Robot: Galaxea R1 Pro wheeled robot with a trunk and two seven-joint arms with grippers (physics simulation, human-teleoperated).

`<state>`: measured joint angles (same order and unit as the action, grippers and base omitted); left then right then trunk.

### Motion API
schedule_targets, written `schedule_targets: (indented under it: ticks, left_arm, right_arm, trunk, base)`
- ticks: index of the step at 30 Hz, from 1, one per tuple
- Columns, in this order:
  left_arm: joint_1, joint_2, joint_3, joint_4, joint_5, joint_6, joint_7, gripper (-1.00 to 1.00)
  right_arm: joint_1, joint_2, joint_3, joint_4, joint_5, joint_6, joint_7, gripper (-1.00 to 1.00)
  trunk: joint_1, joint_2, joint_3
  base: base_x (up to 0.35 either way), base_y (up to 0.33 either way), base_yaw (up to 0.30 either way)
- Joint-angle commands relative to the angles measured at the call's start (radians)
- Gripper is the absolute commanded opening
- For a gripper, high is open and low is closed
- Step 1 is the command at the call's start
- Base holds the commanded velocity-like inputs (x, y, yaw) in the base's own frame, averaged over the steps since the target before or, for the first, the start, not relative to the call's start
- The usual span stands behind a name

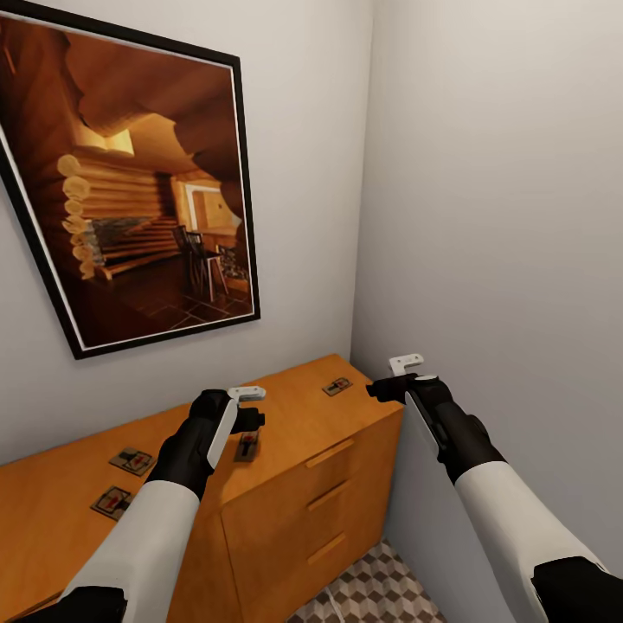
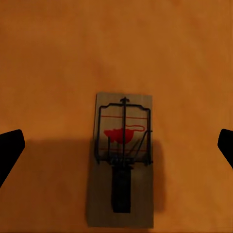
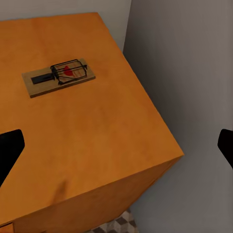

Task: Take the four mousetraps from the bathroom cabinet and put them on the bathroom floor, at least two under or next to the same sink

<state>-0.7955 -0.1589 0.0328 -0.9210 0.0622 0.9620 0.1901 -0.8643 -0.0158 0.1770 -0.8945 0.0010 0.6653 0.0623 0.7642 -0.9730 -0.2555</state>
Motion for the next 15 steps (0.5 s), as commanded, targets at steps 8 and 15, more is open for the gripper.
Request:
schedule_targets:
  ticks: [8, 15]
  left_arm:
    - [-0.001, -0.002, 0.003, -0.001, 0.007, 0.004, 0.006, 1.00]
    - [-0.001, -0.002, 0.003, -0.001, 0.008, 0.004, 0.006, 1.00]
  right_arm:
    - [-0.001, -0.001, 0.002, -0.001, 0.001, 0.005, 0.002, 1.00]
    - [-0.001, -0.001, 0.002, -0.001, 0.001, 0.005, 0.002, 1.00]
  trunk:
    - [0.000, -0.001, -0.001]
    - [0.000, -0.001, -0.001]
  base:
    - [0.000, 0.000, 0.000]
    - [0.000, 0.000, 0.000]
